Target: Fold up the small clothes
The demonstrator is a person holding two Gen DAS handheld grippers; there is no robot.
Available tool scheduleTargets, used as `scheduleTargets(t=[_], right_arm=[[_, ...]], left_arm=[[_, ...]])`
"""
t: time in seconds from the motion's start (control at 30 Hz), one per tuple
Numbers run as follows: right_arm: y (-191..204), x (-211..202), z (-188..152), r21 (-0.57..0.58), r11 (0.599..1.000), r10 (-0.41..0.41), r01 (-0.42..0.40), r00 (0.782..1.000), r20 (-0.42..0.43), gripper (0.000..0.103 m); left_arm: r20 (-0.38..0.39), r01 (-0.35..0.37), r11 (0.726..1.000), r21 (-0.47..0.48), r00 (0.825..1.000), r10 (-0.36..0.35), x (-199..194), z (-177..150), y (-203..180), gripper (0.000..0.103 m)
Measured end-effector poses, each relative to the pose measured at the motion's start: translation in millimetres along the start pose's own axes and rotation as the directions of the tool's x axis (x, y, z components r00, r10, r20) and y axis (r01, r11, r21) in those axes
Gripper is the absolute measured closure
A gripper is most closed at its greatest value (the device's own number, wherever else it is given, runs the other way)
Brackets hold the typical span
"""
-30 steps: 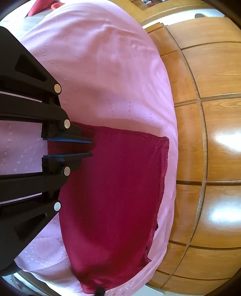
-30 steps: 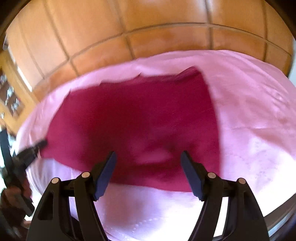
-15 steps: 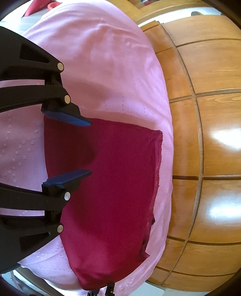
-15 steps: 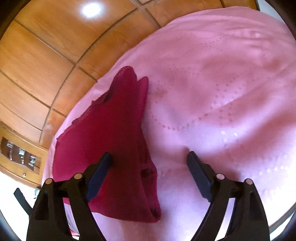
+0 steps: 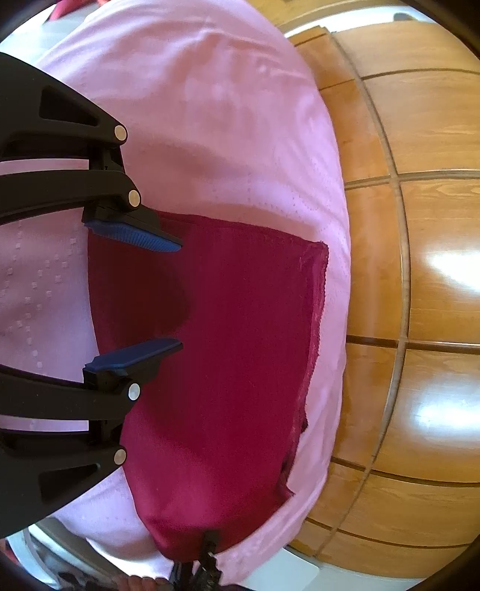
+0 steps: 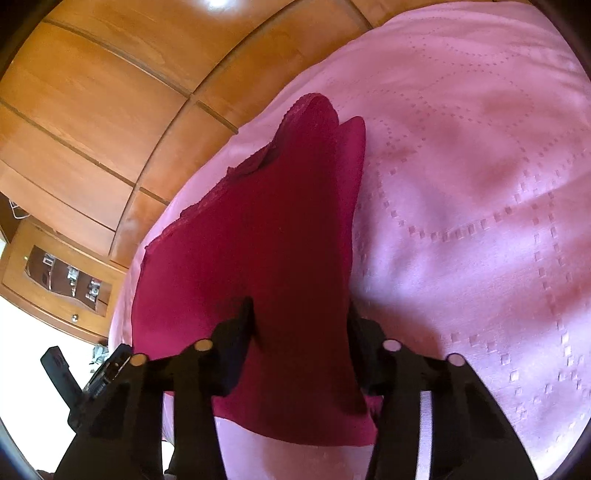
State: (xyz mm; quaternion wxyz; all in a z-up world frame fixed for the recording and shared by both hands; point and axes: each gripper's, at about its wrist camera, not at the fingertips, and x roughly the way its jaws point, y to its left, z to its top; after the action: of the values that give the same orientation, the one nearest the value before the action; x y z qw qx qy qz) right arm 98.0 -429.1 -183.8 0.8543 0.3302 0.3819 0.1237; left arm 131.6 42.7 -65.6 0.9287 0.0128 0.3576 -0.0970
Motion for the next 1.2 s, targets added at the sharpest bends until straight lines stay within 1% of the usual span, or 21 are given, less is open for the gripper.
scheduleTargets(t=[0.03, 0.1, 0.17, 0.23, 0.3, 0.4, 0.43, 0.47, 0.5, 0.53, 0.57, 0.6, 0.7, 0.83, 0.9, 1.0, 1.03, 1.07, 1.13, 1.2], right_arm=[[-0.6, -0.2, -1.2, 0.000, 1.000, -0.004, 0.004, 1.000, 0.002, 0.066], [3.4, -3.0, -1.6, -0.005, 1.000, -0.010, 0.010, 1.000, 0.009, 0.071], [10.4, -6.4, 0.2, -0.019, 1.000, -0.011, 0.011, 1.000, 0.023, 0.073], [21.4, -12.8, 3.0, -0.039, 0.999, -0.003, 0.004, 0.999, 0.041, 0.074], [32.9, -17.7, 6.2, -0.059, 0.998, -0.001, 0.004, 0.999, 0.054, 0.075], [59.3, -24.8, 11.8, -0.113, 0.994, 0.012, -0.004, 0.997, 0.071, 0.076], [72.1, -26.9, 13.4, -0.141, 0.990, 0.017, -0.007, 0.997, 0.076, 0.076], [85.7, -27.4, 15.7, -0.167, 0.986, 0.022, -0.009, 0.997, 0.078, 0.076], [95.9, -26.5, 17.3, -0.186, 0.982, 0.029, -0.014, 0.997, 0.078, 0.077], [112.8, -25.2, 19.3, -0.219, 0.975, 0.046, -0.028, 0.996, 0.076, 0.077], [125.7, -22.8, 20.1, -0.243, 0.969, 0.058, -0.038, 0.996, 0.073, 0.077], [144.6, -17.5, 20.4, -0.276, 0.960, 0.066, -0.046, 0.996, 0.065, 0.078], [185.1, -2.8, 15.5, -0.346, 0.935, 0.092, -0.075, 0.995, 0.032, 0.078], [238.5, 37.8, -1.1, -0.424, 0.900, 0.097, -0.103, 0.995, -0.036, 0.078], [255.0, 56.2, -10.7, -0.448, 0.887, 0.096, -0.117, 0.993, -0.069, 0.079], [276.1, 89.3, -31.1, -0.503, 0.855, 0.066, -0.126, 0.989, -0.135, 0.079], [281.5, 105.0, -41.5, -0.528, 0.840, 0.040, -0.123, 0.985, -0.166, 0.079], [282.9, 113.9, -45.1, -0.538, 0.834, 0.023, -0.118, 0.983, -0.181, 0.079], [285.8, 134.1, -63.0, -0.587, 0.803, -0.028, -0.103, 0.978, -0.209, 0.079], [286.1, 147.9, -77.8, -0.632, 0.769, -0.061, -0.097, 0.973, -0.224, 0.078]], left_arm=[[-0.002, 0.016, 1.000, -0.010, 1.000, -0.016, -0.2, 0.6, 1.5, 0.055], [-0.005, 0.059, 0.998, -0.027, 0.998, -0.059, -1.9, 1.8, 4.6, 0.055], [-0.006, 0.096, 0.995, -0.033, 0.995, -0.096, -3.9, 2.7, 6.3, 0.055], [-0.007, 0.153, 0.988, -0.036, 0.988, -0.153, -5.2, 4.0, 7.9, 0.055], [-0.010, 0.186, 0.982, -0.038, 0.982, -0.187, -5.3, 5.0, 9.8, 0.055], [-0.026, 0.244, 0.968, -0.057, 0.969, -0.245, -0.6, 8.2, 16.3, 0.056], [-0.037, 0.262, 0.962, -0.078, 0.963, -0.265, 4.2, 10.0, 21.0, 0.056], [-0.042, 0.267, 0.959, -0.098, 0.961, -0.272, 7.2, 11.5, 25.6, 0.056], [-0.052, 0.277, 0.953, -0.123, 0.957, -0.285, 12.0, 12.6, 30.7, 0.057], [-0.064, 0.293, 0.943, -0.160, 0.950, -0.306, 17.9, 13.1, 38.0, 0.063], [-0.073, 0.309, 0.932, -0.190, 0.942, -0.327, 22.7, 13.1, 43.6, 0.063], [-0.081, 0.328, 0.921, -0.213, 0.933, -0.351, 27.1, 13.5, 48.2, 0.063], [-0.083, 0.358, 0.896, -0.263, 0.917, -0.391, 35.1, 9.9, 57.4, 0.066], [-0.069, 0.385, 0.877, -0.288, 0.905, -0.420, 38.7, 7.4, 60.3, 0.066], [-0.066, 0.397, 0.868, -0.300, 0.899, -0.434, 40.8, 6.7, 62.3, 0.066], [-0.055, 0.421, 0.845, -0.330, 0.885, -0.462, 41.1, 7.2, 68.9, 0.066], [-0.046, 0.426, 0.838, -0.341, 0.883, -0.467, 39.7, 7.8, 73.0, 0.066], [-0.028, 0.425, 0.830, -0.361, 0.885, -0.465, 36.1, 8.4, 80.4, 0.066], [0.004, 0.420, 0.817, -0.394, 0.890, -0.456, 30.6, 9.5, 94.3, 0.066], [0.038, 0.436, 0.786, -0.438, 0.883, -0.468, 25.3, 10.0, 110.8, 0.066]])
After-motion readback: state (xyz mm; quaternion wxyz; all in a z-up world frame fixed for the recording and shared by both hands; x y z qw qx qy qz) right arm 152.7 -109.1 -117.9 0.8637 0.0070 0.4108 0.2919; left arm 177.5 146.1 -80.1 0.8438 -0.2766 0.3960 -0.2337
